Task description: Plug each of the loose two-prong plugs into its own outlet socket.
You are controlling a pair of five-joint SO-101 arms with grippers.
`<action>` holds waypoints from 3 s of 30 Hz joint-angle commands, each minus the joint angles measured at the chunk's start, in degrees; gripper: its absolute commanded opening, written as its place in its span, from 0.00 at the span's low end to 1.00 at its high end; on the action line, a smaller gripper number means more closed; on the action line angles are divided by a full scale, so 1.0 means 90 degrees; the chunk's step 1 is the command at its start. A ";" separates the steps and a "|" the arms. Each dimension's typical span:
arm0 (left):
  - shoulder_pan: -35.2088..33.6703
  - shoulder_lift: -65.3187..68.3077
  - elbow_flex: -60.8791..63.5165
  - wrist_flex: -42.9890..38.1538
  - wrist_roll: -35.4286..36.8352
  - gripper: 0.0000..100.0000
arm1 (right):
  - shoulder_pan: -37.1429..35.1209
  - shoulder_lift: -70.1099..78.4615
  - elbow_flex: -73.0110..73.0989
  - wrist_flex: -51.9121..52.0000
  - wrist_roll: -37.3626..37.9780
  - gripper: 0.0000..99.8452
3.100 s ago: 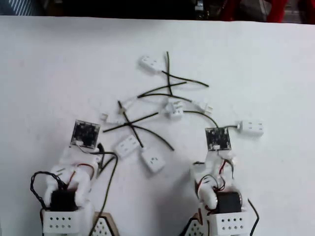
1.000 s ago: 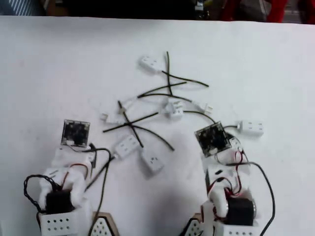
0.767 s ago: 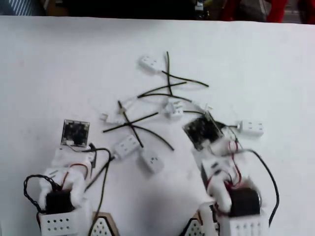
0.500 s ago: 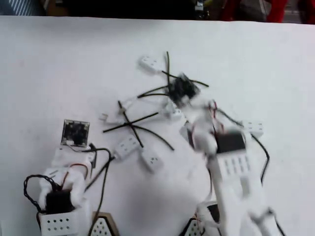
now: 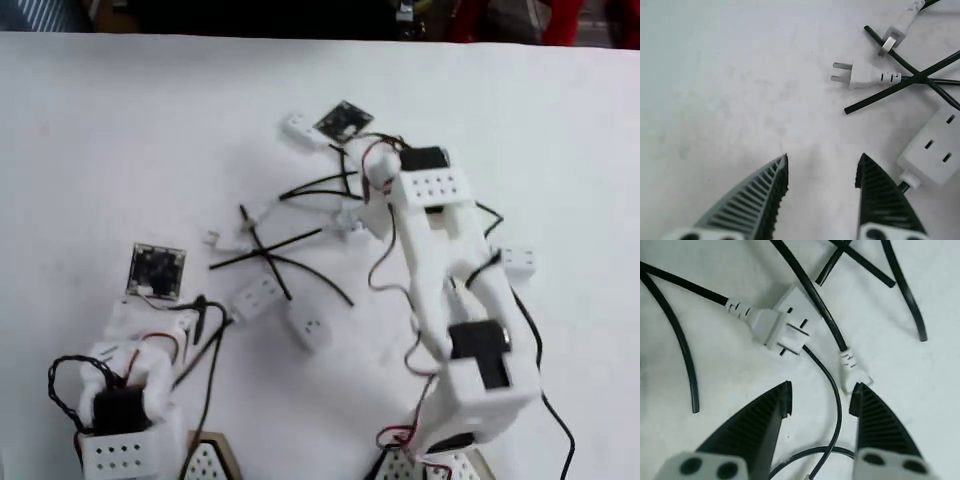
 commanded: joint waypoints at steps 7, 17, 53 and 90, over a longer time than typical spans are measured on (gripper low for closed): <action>-0.0054 -0.0024 -0.0166 -0.0049 -0.0059 0.23 | 0.0523 0.1304 -0.1241 0.0054 0.0117 0.18; -0.0044 -0.0024 -0.0156 -0.0049 -0.0068 0.23 | 0.0708 0.2613 -0.2110 0.0054 0.0117 0.17; -0.0034 -0.0024 -0.0156 -0.0059 -0.0078 0.23 | -0.0308 -0.1822 0.1602 0.1597 -0.0303 0.02; -0.0034 -0.0024 0.0078 -0.0449 -0.0078 0.23 | -0.0913 -0.2926 0.4249 0.0093 -0.0869 0.14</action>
